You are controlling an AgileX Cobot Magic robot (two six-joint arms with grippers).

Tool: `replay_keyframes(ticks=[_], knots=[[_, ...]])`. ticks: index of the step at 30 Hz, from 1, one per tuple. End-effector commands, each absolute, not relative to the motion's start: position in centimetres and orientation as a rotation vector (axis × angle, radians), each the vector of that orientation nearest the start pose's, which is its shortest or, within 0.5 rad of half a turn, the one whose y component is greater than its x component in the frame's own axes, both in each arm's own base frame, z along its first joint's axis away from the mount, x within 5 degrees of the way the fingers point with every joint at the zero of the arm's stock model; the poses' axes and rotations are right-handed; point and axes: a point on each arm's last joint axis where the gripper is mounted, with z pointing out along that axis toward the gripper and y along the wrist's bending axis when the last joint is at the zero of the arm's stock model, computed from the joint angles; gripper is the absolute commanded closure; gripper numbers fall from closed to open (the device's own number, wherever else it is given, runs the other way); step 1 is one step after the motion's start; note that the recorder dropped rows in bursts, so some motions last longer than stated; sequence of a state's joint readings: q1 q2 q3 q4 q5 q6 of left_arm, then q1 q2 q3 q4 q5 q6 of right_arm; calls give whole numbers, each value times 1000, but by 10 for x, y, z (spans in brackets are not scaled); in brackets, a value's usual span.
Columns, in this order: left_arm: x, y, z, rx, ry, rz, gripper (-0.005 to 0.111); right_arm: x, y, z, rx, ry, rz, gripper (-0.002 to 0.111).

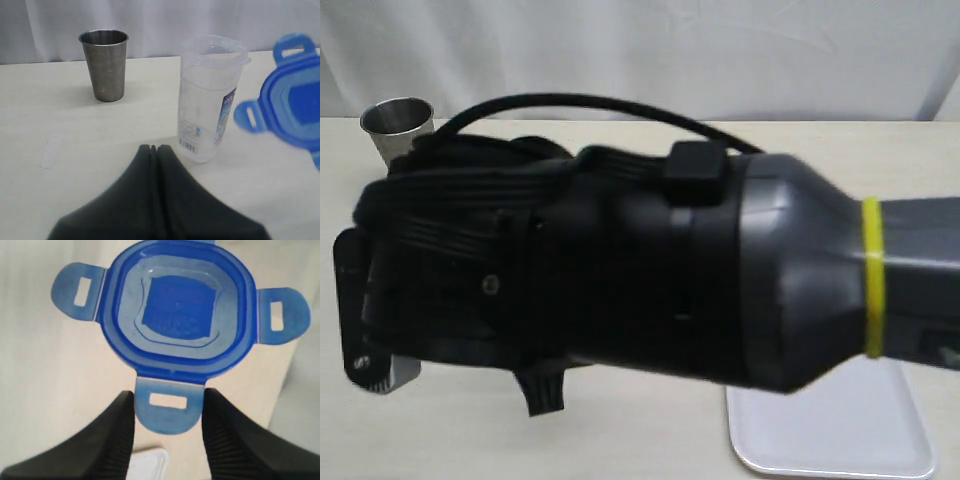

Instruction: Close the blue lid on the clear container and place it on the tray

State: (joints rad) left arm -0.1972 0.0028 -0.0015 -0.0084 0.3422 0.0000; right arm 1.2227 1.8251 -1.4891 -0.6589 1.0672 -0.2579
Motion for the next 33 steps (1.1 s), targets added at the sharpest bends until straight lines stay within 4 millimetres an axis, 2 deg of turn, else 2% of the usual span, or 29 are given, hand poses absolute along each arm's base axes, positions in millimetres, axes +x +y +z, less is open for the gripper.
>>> replay_keyframes(ticks=[1, 6, 8, 12, 16, 18, 20, 22, 23, 28, 33], knots=[[53, -11, 183, 167, 1810, -148, 107, 187, 323, 301, -1825, 1690, -750, 104], [53, -11, 183, 167, 1810, -148, 107, 199, 308, 318, -1752, 1654, -895, 104], [53, -11, 183, 167, 1810, -148, 107, 211, 302, 324, -1712, 1612, -972, 104], [53, -11, 183, 167, 1810, -148, 107, 243, 291, 321, -1663, 1590, -1083, 104], [53, -11, 183, 167, 1810, -148, 107, 279, 280, 308, -1647, 1561, -1171, 104], [53, -11, 183, 167, 1810, -148, 107, 288, 283, 306, -1648, 1479, -1200, 104], [53, -11, 183, 167, 1810, -148, 107, 295, 288, 308, -1574, 1402, -1216, 104], [53, -11, 183, 167, 1810, -148, 107, 300, 293, 317, -1451, 1344, -1237, 104], [53, -11, 183, 167, 1810, -148, 107, 301, 294, 320, -1454, 1321, -1251, 104], [53, -11, 183, 167, 1810, -148, 107, 304, 306, 304, -1703, 1167, -1298, 104], [53, -11, 183, 167, 1810, -148, 107, 313, 316, 282, -1725, 1039, -1471, 104]])
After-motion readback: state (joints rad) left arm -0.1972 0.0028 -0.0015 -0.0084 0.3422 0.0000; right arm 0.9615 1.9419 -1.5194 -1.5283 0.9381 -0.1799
